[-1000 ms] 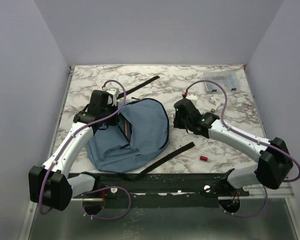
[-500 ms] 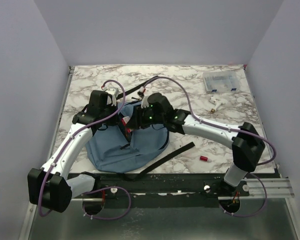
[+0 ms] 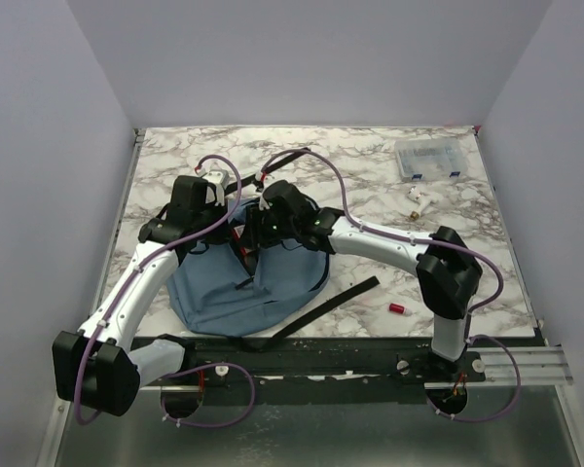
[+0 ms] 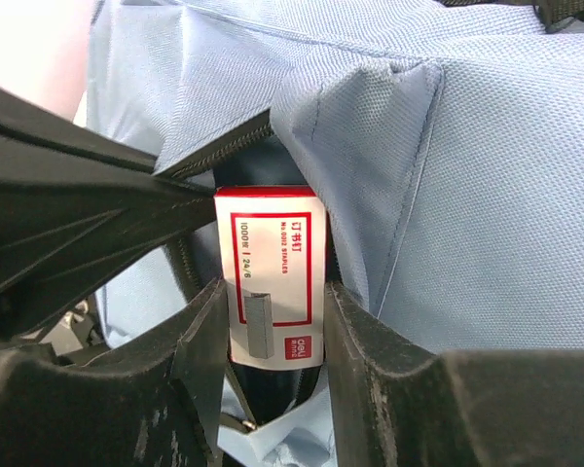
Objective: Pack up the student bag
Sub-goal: Place the stationery in the student bag, then pick up the stationery from the center of the board.
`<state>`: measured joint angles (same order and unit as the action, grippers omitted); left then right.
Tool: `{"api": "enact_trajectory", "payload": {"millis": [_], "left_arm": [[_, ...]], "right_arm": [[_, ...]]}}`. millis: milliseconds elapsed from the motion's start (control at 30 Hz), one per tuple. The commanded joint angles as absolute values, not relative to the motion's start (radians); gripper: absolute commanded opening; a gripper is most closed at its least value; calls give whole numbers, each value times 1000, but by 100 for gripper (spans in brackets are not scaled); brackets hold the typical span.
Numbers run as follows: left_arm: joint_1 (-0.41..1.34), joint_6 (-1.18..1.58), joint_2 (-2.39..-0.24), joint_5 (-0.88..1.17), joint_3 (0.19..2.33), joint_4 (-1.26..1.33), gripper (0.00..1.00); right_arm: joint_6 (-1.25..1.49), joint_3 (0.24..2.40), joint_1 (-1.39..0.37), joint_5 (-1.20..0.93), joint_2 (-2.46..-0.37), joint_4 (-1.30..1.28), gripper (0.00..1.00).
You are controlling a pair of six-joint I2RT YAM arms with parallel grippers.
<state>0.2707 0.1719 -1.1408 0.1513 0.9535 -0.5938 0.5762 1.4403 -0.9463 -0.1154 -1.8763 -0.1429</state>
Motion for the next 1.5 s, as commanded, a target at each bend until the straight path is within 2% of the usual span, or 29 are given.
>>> {"api": "enact_trajectory", "payload": {"millis": [0, 100, 200, 267, 433, 567, 700, 867, 1167, 1300, 1467], "left_arm": [[279, 189, -1106, 233, 959, -561, 0], [278, 193, -1115, 256, 961, -561, 0], [279, 193, -1111, 252, 957, -560, 0], [280, 194, -1111, 247, 951, -559, 0], [279, 192, -1120, 249, 959, -559, 0], [279, 189, -1130, 243, 955, -560, 0], [279, 190, -1134, 246, 960, -560, 0], [279, 192, -1139, 258, 960, -563, 0], [279, 202, -1156, 294, 971, -561, 0], [279, 203, -1154, 293, 971, -561, 0], [279, 203, -1140, 295, 966, -561, 0]], "right_arm": [[519, 1492, -969, -24, -1936, -212, 43], [555, 1500, -978, -155, -1950, -190, 52], [586, 1492, -975, -136, -1911, -205, 69], [596, 1477, -964, -141, -1871, -207, 77], [587, 1438, -942, -132, -1742, -250, 78], [543, 1379, -937, 81, -1600, -358, 78], [526, 1266, -928, 312, -1443, -467, 84], [693, 1129, -916, 530, -1284, -704, 99], [1349, 828, -898, 586, -997, -1136, 98], [1477, 724, -888, 538, -853, -1187, 94], [1553, 664, -876, 475, -809, -1188, 90]]}}
